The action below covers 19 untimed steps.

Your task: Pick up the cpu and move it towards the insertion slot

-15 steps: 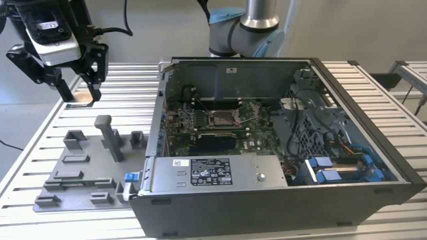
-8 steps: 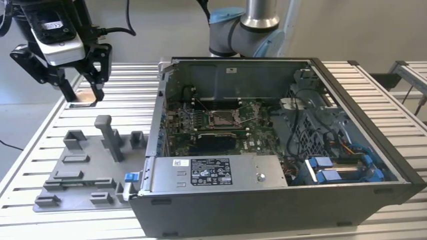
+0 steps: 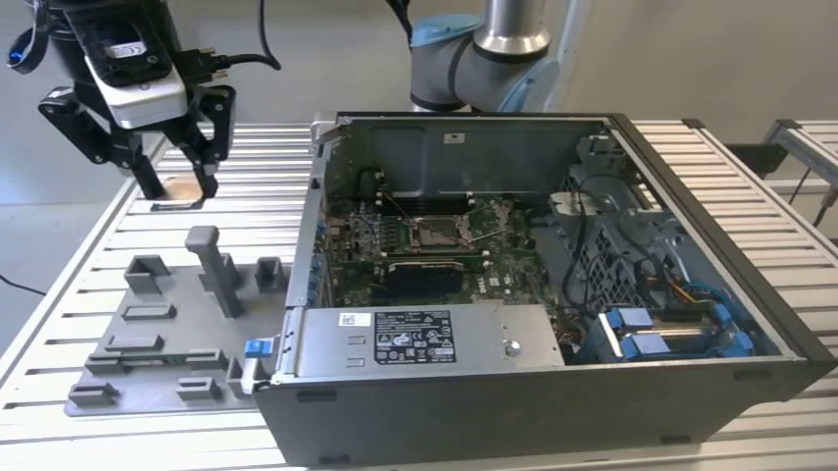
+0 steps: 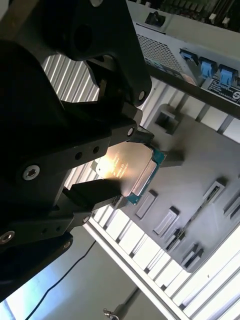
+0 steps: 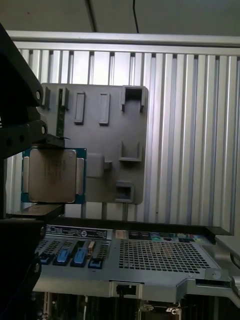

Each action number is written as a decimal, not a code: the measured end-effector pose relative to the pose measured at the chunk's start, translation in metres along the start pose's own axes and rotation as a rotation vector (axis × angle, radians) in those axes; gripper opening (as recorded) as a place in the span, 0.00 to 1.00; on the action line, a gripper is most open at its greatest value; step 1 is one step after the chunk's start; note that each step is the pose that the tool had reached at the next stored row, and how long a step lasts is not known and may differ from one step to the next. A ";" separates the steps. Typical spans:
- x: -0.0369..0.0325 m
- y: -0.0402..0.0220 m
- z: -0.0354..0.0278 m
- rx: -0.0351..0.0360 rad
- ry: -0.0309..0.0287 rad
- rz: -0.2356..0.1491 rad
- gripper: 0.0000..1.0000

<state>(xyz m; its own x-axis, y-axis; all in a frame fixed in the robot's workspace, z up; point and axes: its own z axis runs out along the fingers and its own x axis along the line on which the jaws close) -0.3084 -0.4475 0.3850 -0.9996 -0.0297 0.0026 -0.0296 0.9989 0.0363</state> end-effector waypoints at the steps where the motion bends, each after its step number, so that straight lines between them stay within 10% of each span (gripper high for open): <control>1: -0.0024 -0.0001 0.0000 0.0001 0.0001 0.000 0.00; 19: -0.0559 -0.0017 -0.0002 0.0000 0.0001 0.000 0.00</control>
<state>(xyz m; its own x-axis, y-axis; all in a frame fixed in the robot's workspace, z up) -0.2525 -0.4475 0.3850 -0.9996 -0.0297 0.0027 -0.0296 0.9989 0.0363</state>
